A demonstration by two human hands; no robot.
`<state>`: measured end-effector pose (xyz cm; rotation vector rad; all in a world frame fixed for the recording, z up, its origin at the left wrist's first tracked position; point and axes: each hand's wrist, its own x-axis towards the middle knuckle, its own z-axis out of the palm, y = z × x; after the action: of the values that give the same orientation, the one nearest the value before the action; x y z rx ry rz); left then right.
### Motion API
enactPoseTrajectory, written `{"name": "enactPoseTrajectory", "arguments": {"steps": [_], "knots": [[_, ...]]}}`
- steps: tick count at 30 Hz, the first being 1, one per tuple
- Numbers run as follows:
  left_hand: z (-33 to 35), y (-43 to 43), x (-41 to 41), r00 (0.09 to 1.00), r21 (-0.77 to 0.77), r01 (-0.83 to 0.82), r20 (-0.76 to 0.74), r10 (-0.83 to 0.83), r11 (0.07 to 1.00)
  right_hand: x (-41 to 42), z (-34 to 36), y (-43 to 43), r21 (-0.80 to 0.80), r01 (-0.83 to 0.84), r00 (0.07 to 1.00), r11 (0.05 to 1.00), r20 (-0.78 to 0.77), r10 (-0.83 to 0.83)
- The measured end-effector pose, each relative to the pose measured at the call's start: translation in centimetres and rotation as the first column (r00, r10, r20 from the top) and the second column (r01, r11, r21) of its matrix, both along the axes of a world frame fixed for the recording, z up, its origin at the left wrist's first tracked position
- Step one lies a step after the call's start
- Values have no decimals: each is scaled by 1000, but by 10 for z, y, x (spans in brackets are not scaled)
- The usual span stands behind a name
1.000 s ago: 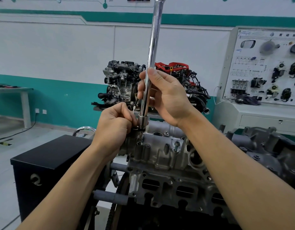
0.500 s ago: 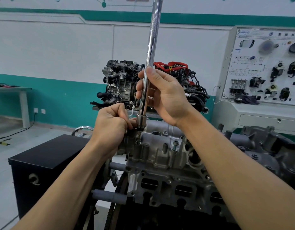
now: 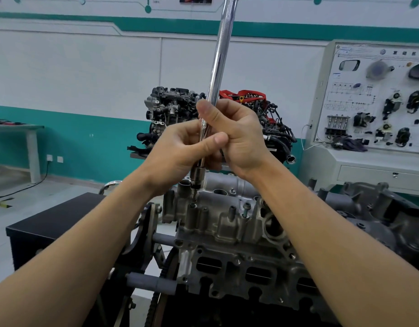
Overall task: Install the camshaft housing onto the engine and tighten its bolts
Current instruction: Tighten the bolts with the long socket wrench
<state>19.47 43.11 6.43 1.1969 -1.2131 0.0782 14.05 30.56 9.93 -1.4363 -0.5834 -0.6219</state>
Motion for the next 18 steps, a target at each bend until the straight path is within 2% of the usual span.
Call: {"name": "enactPoseTrajectory", "arguments": {"steps": [2,5,7,11,13,18], "knots": [[-1,-11,0,997,-49,55,-54,-57,997,3,1,-1,7,-6,1000,1000,-7,6],[-4,-19,-2,981,-138,84,-164,-106,987,6,9,-1,-90,34,999,995,-18,-35],[-5,-17,-3,964,-130,120,-221,-147,984,8,22,-1,-158,23,999,987,-18,-27],[-3,-11,-7,938,-46,192,-284,-197,980,11,52,6,-208,-146,989,967,-62,136],[-2,-9,-8,931,-21,209,-302,-205,978,13,53,12,-170,-205,978,964,-76,194],[-3,-12,1,925,-1,251,-296,-240,968,21,35,15,52,-311,947,949,-68,314]]}}
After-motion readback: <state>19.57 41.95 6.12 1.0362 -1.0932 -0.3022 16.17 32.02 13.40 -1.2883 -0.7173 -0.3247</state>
